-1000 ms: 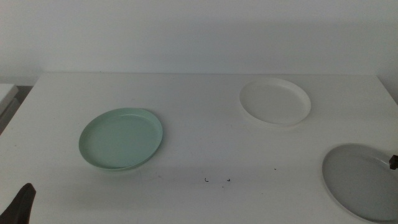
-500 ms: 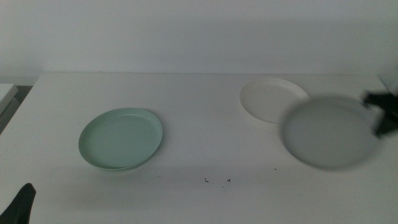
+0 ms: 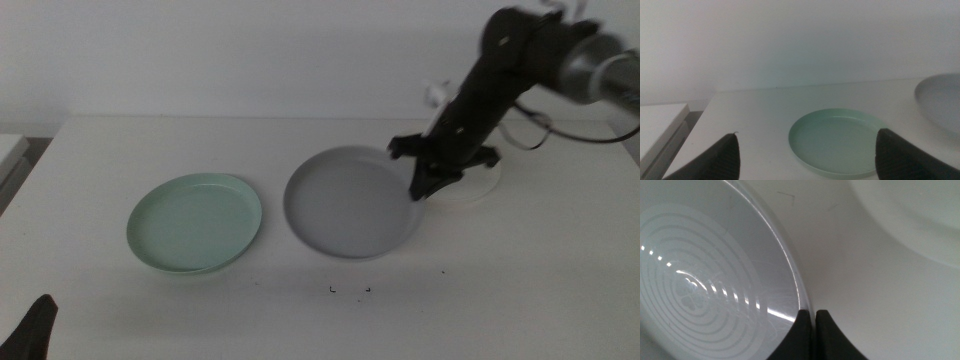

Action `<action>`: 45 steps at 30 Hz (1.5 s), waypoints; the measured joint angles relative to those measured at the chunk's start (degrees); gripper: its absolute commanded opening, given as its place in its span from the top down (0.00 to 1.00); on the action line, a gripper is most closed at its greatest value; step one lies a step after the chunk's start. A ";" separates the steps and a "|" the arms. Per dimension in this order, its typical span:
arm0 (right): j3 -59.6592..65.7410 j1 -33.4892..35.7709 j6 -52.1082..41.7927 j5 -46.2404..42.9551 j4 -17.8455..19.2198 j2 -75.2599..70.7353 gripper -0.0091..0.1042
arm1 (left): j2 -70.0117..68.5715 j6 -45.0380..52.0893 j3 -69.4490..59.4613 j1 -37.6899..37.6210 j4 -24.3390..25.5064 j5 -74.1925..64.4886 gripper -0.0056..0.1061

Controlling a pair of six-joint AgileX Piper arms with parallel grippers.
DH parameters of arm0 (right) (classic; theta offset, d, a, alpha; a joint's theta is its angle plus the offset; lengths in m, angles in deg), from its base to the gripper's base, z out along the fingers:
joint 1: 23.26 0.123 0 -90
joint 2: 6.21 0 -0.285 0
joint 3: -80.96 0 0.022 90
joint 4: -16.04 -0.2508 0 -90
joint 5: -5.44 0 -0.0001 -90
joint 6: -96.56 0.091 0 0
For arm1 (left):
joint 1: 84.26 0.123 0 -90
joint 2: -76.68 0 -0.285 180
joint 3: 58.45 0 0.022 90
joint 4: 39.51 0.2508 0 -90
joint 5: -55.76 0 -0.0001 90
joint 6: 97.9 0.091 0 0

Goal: Stack the three bowls on top of each other.

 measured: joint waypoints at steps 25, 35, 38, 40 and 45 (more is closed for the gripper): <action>-1.47 0.78 1.55 0.25 0.57 8.76 0.74 | 0.00 0.00 0.00 0.00 0.00 0.00 0.13; -1.62 0.18 1.31 -0.47 0.71 6.74 0.39 | 0.00 0.00 0.00 0.00 0.00 0.00 0.13; -3.10 -0.87 1.59 -0.35 2.62 3.92 0.33 | 0.00 0.00 0.00 0.00 0.00 0.00 0.13; -5.01 -2.12 2.63 -0.11 6.04 2.32 0.26 | 0.00 0.00 0.00 0.00 0.00 0.00 0.13; -9.09 -6.50 4.91 -2.57 14.64 2.01 0.23 | 0.00 0.00 0.00 0.00 0.00 0.00 0.13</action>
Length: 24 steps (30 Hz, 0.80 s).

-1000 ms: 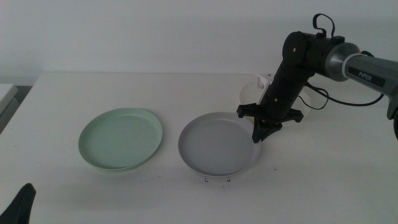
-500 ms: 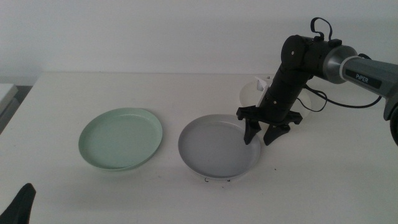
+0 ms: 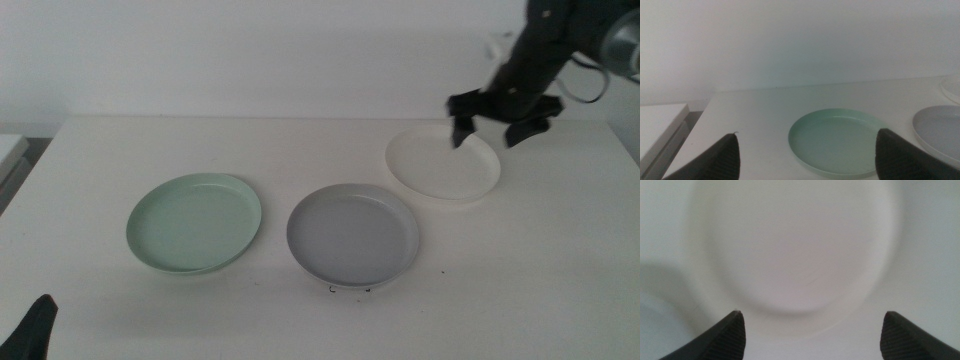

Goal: Stack the three bowls on top of each other.

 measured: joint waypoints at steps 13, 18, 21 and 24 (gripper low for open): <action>-16.76 -7.80 0.02 -1.31 -0.24 16.88 0.32 | 0.00 0.00 0.00 0.00 0.00 0.00 0.13; -22.07 -7.80 -0.10 -1.29 -0.77 21.85 0.33 | 0.00 0.00 0.00 0.00 0.00 0.00 0.13; -22.65 -7.80 -0.10 -1.39 -1.54 23.15 0.37 | 0.00 0.00 0.00 0.00 0.00 0.00 0.13; -22.88 -7.80 -0.10 -1.98 -1.68 23.56 0.42 | 0.00 0.00 0.00 0.00 0.00 0.00 0.13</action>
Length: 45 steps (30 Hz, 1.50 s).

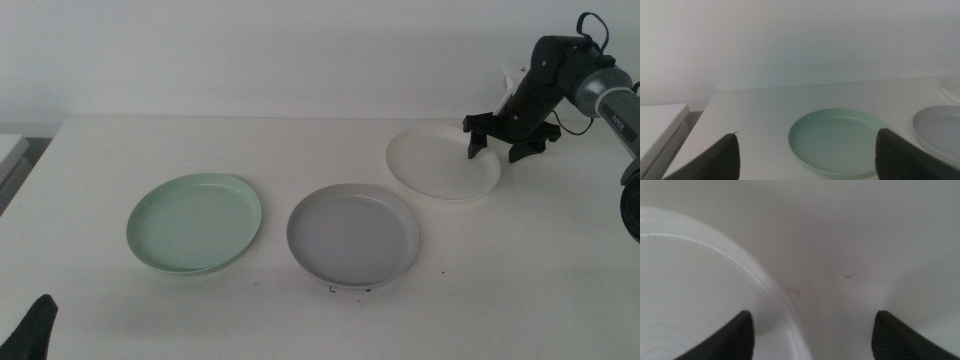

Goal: Stack the three bowls on top of each other.

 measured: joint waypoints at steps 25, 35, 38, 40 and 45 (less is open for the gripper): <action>3.51 0.10 -3.18 2.13 -2.65 -12.46 0.94 | 0.00 0.00 0.00 0.00 0.00 0.00 0.13; 44.77 11.35 -5.46 -18.44 -4.93 -37.12 0.94 | 0.00 0.00 0.00 0.00 0.00 0.00 0.13; 50.77 14.10 -5.46 -21.98 -6.06 -38.79 0.94 | 0.00 0.00 0.00 0.00 0.00 0.00 0.13; 52.77 15.41 -5.46 -23.30 -6.74 -38.79 0.94 | 0.00 0.00 0.00 0.00 0.00 0.00 0.13; 54.26 18.01 -5.46 -25.56 -7.78 -37.03 0.94 | 0.00 0.00 0.00 0.00 0.00 0.00 0.13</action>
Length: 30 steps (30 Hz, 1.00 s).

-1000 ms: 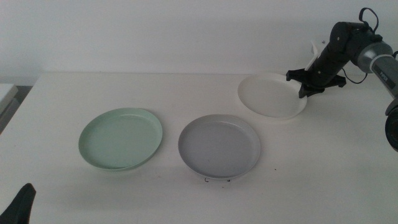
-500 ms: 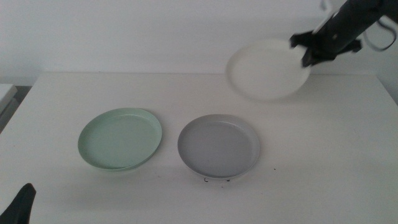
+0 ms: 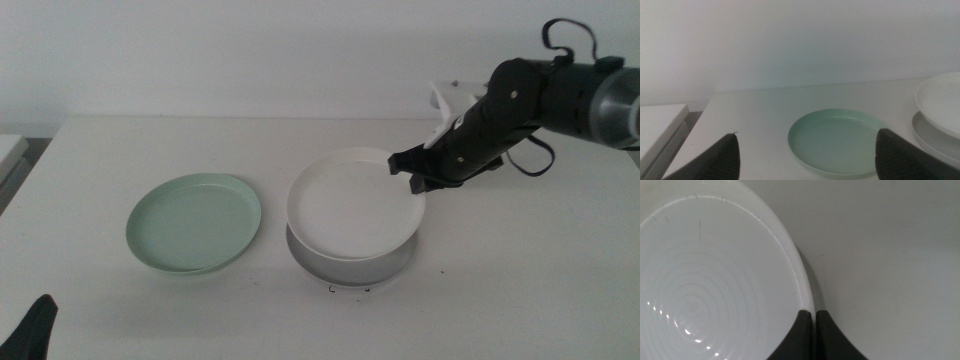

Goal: Stack the three bowls on top of each other.

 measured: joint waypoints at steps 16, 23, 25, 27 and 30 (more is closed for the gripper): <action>0.13 0.62 0.00 -1.69 -0.79 3.14 0.74 | 0.00 0.00 0.00 0.00 0.00 0.00 0.13; 0.13 0.62 -0.13 -0.16 0.22 2.89 0.20 | 0.00 0.00 0.00 0.00 0.00 0.00 0.13; -0.78 0.62 -0.13 3.32 1.82 2.26 0.10 | 0.00 0.00 0.00 0.00 0.00 0.00 0.13; -2.20 0.62 -1.08 7.08 3.11 0.99 0.10 | 0.00 0.00 0.00 0.00 0.00 0.00 0.13; -3.92 0.62 -4.89 11.69 3.29 -3.28 0.10 | 0.00 0.00 0.00 0.00 0.00 0.00 0.13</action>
